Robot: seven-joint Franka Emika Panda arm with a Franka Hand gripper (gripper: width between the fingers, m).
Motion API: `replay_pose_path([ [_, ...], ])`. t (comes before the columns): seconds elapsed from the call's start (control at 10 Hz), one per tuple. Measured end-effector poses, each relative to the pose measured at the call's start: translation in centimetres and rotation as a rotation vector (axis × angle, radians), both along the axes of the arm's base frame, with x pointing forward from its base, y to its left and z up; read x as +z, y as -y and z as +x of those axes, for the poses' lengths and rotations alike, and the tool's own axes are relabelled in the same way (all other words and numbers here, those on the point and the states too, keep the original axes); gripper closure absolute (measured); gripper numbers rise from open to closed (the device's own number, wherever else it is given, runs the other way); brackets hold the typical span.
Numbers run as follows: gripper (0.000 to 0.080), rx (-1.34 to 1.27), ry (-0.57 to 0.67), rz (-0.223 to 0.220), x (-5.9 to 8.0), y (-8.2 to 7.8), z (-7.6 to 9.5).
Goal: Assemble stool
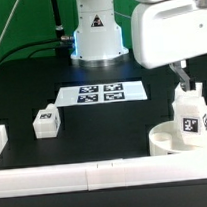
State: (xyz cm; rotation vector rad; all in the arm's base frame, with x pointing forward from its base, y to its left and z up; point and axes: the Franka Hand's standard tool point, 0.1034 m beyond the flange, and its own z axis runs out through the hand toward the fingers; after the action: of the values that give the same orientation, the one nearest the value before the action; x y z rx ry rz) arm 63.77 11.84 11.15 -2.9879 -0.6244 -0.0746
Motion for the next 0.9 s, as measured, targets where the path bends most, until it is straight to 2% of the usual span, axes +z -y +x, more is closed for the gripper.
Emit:
replay_pose_path([
  [0.2, 0.015, 0.193, 0.028, -0.012, -0.8, 0.9, -0.2],
  [0.6, 0.015, 0.422, 0.066, -0.034, -0.9, 1.4, 0.3],
  [0.7, 0.015, 0.45, 0.132, -0.064, -1.3, 2.3, 1.4],
  [0.9, 0.015, 0.436, 0.12, -0.066, -2.6, 3.2, 1.2],
])
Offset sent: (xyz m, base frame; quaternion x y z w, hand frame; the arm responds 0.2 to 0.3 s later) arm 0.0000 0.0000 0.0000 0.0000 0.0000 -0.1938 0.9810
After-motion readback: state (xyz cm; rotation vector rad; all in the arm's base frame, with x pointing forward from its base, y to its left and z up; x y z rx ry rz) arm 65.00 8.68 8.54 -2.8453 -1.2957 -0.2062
